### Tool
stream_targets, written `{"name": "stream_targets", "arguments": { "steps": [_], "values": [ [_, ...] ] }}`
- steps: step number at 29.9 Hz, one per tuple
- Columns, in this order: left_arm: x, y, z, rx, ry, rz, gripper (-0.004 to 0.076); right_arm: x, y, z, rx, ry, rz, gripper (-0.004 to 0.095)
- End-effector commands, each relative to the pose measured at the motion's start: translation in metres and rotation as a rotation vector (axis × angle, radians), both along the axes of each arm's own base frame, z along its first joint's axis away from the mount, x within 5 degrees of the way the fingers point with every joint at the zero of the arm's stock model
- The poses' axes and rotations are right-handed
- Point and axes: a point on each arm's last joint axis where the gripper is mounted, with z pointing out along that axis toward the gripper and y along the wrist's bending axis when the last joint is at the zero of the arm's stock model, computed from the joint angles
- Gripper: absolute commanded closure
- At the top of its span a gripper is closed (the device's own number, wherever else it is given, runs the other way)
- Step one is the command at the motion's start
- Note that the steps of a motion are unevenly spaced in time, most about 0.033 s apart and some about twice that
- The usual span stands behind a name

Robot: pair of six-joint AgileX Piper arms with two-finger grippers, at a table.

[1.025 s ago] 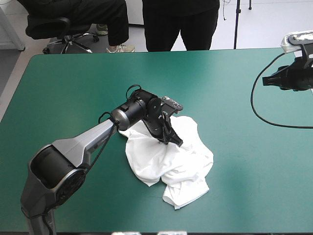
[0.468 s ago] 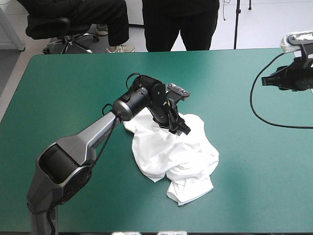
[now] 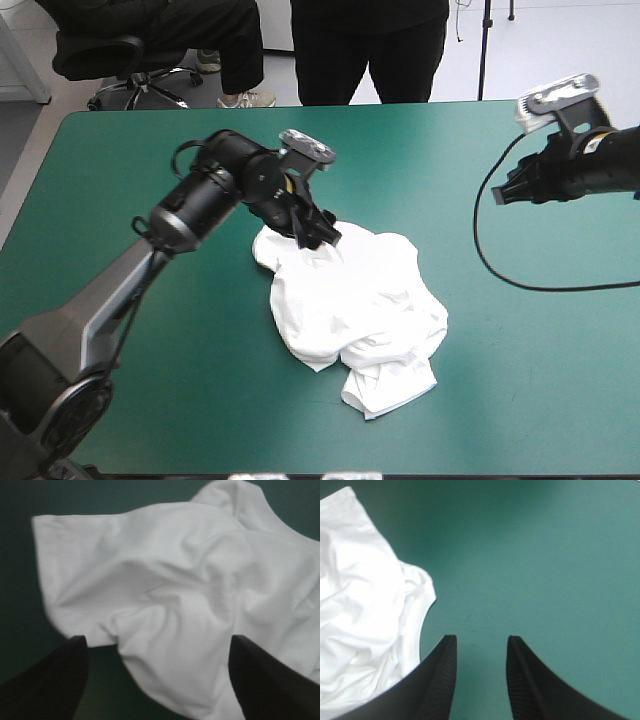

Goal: Fold the cloth

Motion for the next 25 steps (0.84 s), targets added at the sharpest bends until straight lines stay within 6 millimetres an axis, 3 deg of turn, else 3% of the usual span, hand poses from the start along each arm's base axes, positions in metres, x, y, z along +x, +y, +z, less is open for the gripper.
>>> {"name": "stream_targets", "arguments": {
  "steps": [1, 5, 9, 25],
  "values": [
    [-0.022, 0.05, 0.05, -0.039, -0.086, 0.096, 0.0164, -0.027, 0.02, 0.009, -0.042, -0.045, 0.054, 0.0588],
    [-0.023, 0.095, 0.064, -0.064, -0.119, 0.222, 0.0164, -0.05, 0.03, 0.005, -0.073, -0.052, 0.106, 0.0588],
    [-0.016, 0.116, 0.054, -0.074, -0.078, 0.266, 0.0165, -0.064, 0.026, 0.009, -0.069, -0.082, 0.083, 0.0588],
    [0.055, 0.088, -0.051, -0.04, 0.125, 0.226, 0.0165, -0.067, 0.013, 0.016, -0.125, -0.148, -0.025, 0.0588]
  ]
}}
